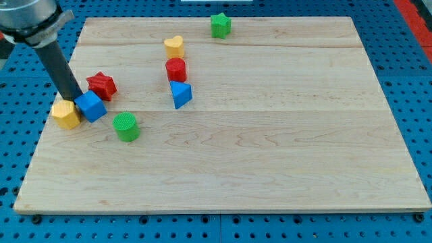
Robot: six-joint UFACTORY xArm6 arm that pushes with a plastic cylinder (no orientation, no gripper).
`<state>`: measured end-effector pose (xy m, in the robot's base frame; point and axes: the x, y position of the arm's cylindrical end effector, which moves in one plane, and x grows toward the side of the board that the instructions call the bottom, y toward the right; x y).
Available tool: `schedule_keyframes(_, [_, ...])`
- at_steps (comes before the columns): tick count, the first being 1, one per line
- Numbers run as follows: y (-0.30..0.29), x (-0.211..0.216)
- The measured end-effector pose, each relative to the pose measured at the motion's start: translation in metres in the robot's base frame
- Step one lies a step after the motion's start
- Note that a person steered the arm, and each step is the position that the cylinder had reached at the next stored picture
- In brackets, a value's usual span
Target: Move the green circle to the right of the blue cube
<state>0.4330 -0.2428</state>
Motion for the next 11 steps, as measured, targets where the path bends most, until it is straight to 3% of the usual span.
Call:
schedule_keyframes(2, [0.028,0.051])
schedule_keyframes(4, [0.114,0.051])
schedule_keyframes(6, [0.134,0.096])
schedule_keyframes(7, [0.168,0.099])
schedule_keyframes(9, [0.167,0.065])
schedule_keyframes(11, [0.203,0.064])
